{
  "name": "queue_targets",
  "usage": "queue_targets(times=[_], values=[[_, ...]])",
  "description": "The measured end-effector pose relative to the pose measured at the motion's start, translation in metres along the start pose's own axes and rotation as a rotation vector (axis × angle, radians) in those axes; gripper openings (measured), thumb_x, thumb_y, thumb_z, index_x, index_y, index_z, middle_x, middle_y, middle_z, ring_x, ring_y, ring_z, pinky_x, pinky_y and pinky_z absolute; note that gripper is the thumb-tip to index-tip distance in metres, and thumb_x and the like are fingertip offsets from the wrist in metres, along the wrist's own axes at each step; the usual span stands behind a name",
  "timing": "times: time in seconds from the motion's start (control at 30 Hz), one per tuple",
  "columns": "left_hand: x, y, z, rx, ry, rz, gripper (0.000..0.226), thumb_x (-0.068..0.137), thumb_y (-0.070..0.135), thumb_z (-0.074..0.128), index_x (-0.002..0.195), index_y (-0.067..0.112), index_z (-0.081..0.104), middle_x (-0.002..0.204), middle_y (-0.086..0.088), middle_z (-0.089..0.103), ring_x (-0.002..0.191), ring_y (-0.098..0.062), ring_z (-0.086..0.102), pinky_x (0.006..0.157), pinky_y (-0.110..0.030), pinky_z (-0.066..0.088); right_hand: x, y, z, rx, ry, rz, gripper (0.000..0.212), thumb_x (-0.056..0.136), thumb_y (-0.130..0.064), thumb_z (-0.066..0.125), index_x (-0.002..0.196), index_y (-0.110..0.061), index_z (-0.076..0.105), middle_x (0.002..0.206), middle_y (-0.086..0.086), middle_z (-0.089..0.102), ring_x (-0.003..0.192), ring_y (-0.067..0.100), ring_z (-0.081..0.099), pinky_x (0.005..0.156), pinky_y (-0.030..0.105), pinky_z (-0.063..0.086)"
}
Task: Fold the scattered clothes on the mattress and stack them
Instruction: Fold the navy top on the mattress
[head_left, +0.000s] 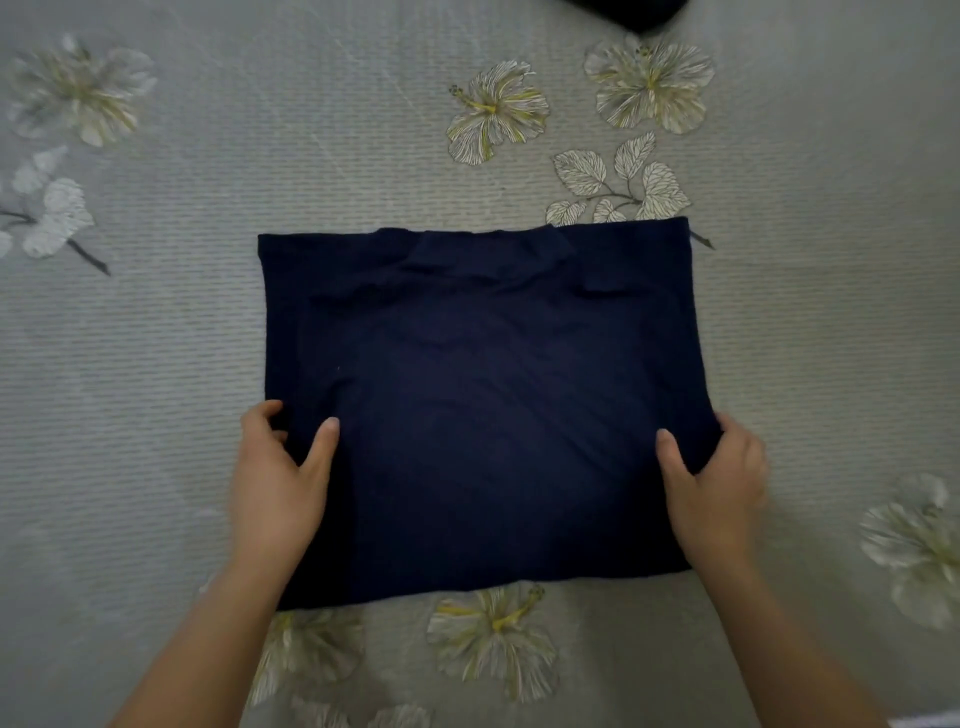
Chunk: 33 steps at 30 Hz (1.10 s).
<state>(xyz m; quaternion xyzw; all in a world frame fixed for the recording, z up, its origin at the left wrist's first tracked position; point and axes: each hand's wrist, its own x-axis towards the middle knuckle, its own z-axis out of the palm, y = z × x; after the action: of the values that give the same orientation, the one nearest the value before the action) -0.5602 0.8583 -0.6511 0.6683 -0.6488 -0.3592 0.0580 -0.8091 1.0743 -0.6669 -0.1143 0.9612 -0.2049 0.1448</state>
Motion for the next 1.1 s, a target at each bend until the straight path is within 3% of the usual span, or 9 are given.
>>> queue_targets(times=[0.2, 0.33, 0.5, 0.63, 0.7, 0.8, 0.9, 1.0, 1.1], values=[[-0.046, -0.033, -0.010, 0.018, -0.052, 0.060, 0.064, 0.090, 0.035, 0.060, 0.141, 0.010, 0.032, 0.136, -0.013, 0.051, 0.120, -0.028, 0.051, 0.094, -0.037, 0.043, -0.012, 0.027, -0.025, 0.029, -0.107, 0.138, 0.063, 0.078, -0.064, 0.060, 0.115, -0.013, 0.054, 0.110, 0.003, 0.060, 0.100, 0.022, 0.057, 0.089, 0.045, 0.048], [-0.079, -0.057, -0.015, -0.012, -0.043, 0.022, 0.056, 0.092, 0.028, 0.058, 0.139, 0.009, 0.034, 0.129, -0.013, 0.056, 0.110, -0.029, 0.057, 0.081, -0.034, 0.043, -0.027, 0.045, -0.042, 0.235, -0.185, 0.291, 0.040, 0.081, -0.043, 0.071, 0.073, -0.009, 0.051, 0.069, 0.000, 0.055, 0.067, 0.016, 0.052, 0.055, 0.029, 0.036], [-0.080, -0.067, -0.018, -0.017, -0.022, 0.006, 0.046, 0.095, 0.027, 0.055, 0.135, 0.011, 0.039, 0.119, -0.014, 0.062, 0.098, -0.031, 0.060, 0.075, -0.034, 0.039, -0.030, 0.054, -0.056, 0.366, -0.267, 0.350, 0.037, 0.081, -0.025, 0.073, 0.062, -0.008, 0.047, 0.071, 0.012, 0.060, 0.072, 0.022, 0.057, 0.061, 0.031, 0.044], [-0.083, -0.069, -0.031, 0.017, 0.017, 0.040, 0.042, 0.094, 0.023, 0.056, 0.132, 0.013, 0.041, 0.079, 0.000, 0.061, 0.069, -0.017, 0.053, 0.064, -0.033, 0.037, -0.033, 0.064, -0.059, 0.428, -0.220, 0.397, 0.025, 0.080, -0.018, 0.070, 0.067, -0.008, 0.051, 0.077, 0.015, 0.062, 0.076, 0.024, 0.059, 0.070, 0.036, 0.049], [-0.094, -0.073, -0.036, 0.041, 0.012, 0.054, 0.043, 0.094, 0.020, 0.056, 0.133, 0.012, 0.041, 0.074, 0.005, 0.056, 0.067, -0.017, 0.054, 0.059, -0.031, 0.035, -0.041, 0.069, -0.060, 0.440, -0.225, 0.437, 0.018, 0.079, -0.015, 0.069, 0.073, -0.007, 0.054, 0.078, 0.010, 0.063, 0.077, 0.023, 0.059, 0.069, 0.034, 0.046], [-0.108, -0.080, -0.032, 0.082, 0.023, 0.057, 0.049, 0.091, 0.014, 0.059, 0.136, 0.009, 0.038, 0.105, -0.011, 0.061, 0.090, -0.031, 0.057, 0.076, -0.038, 0.041, -0.055, 0.070, -0.057, 0.469, -0.247, 0.470, 0.013, 0.081, -0.010, 0.065, 0.073, -0.009, 0.055, 0.077, 0.004, 0.062, 0.073, 0.018, 0.058, 0.060, 0.028, 0.043], [-0.110, -0.081, -0.012, 0.312, 0.117, 0.163, 0.064, 0.083, 0.013, 0.067, 0.140, 0.007, 0.036, 0.138, -0.028, 0.037, 0.125, -0.044, 0.034, 0.103, -0.054, 0.029, -0.058, 0.070, -0.055, 0.604, -0.225, 0.532, 0.016, 0.079, -0.011, 0.069, 0.075, -0.007, 0.054, 0.082, 0.009, 0.064, 0.076, 0.021, 0.060, 0.067, 0.032, 0.049], [-0.114, -0.064, 0.020, 0.364, 0.050, 0.453, 0.060, 0.089, 0.026, 0.061, 0.142, 0.012, 0.037, 0.151, -0.023, 0.025, 0.139, -0.040, 0.020, 0.110, -0.054, 0.020, -0.057, 0.067, -0.058, 0.844, -0.299, 0.670, 0.029, 0.076, -0.015, 0.074, 0.100, -0.001, 0.065, 0.100, 0.009, 0.072, 0.094, 0.025, 0.068, 0.085, 0.040, 0.055], [-0.126, -0.048, 0.058, 0.482, -0.170, 0.699, 0.058, 0.095, 0.042, 0.035, 0.148, 0.019, 0.026, 0.157, -0.014, 0.016, 0.145, -0.029, 0.008, 0.114, -0.043, 0.007, -0.059, 0.056, -0.062, 0.972, -0.369, 0.724, 0.036, 0.076, -0.011, 0.073, 0.111, -0.008, 0.067, 0.105, 0.008, 0.073, 0.098, 0.025, 0.068, 0.082, 0.039, 0.056]])
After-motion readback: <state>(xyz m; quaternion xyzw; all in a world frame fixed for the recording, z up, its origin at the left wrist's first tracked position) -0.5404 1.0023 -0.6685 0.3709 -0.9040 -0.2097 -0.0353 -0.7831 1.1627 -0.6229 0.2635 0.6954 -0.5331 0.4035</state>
